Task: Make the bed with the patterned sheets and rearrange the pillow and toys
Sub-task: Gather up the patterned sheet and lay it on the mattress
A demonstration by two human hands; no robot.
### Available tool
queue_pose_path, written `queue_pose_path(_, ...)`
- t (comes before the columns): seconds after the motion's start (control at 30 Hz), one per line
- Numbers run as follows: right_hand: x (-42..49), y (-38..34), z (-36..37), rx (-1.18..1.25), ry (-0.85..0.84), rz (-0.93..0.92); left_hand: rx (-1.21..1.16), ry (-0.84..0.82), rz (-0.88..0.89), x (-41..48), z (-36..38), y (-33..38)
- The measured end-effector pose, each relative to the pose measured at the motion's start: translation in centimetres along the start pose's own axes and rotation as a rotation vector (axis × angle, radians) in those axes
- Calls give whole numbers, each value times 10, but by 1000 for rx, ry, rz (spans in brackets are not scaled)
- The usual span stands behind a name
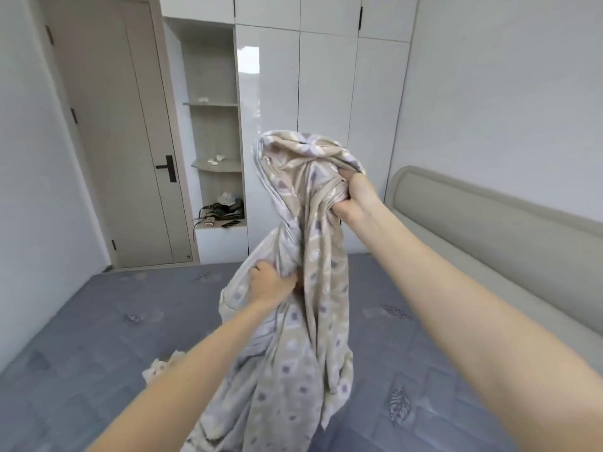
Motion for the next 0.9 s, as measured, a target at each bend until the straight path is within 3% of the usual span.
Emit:
queue_pose_path(0.1,-5,1,3,26,-11,42,97,36,24,11,-8,4)
queue_pose_path(0.23,-3,-8,-20,-71,68,-16,27,103,104,24,-38,16)
queue_pose_path(0.37,4,-36,-83,-573,388,-229,154,204,341,29,-94,75)
queue_pose_path(0.47,11,-7,-106,-891,364,-50,-119,235,440,28,-141,150)
queue_pose_path(0.57,10,20,-108,-1042,271,77,-252,64,426,33,-150,205)
queue_pose_path(0.67,17,9,-99,-1275,199,-77,-292,-221,352,30,-122,211)
queue_pose_path(0.8,1,2,-69,-1242,-27,-321,-437,-452,271,24,-82,188)
queue_pose_path(0.9,3,15,-74,-1080,-116,-195,-411,-496,259,26,-65,170)
Point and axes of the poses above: each hand's wrist, its own x-axis towards the middle knuckle, its own z-axis out of the palm, y = z × x, the point moved 9 cm from there along x, towards the middle knuckle, and after that the axes turned 5 degrees about x, right-handed, at the moved point
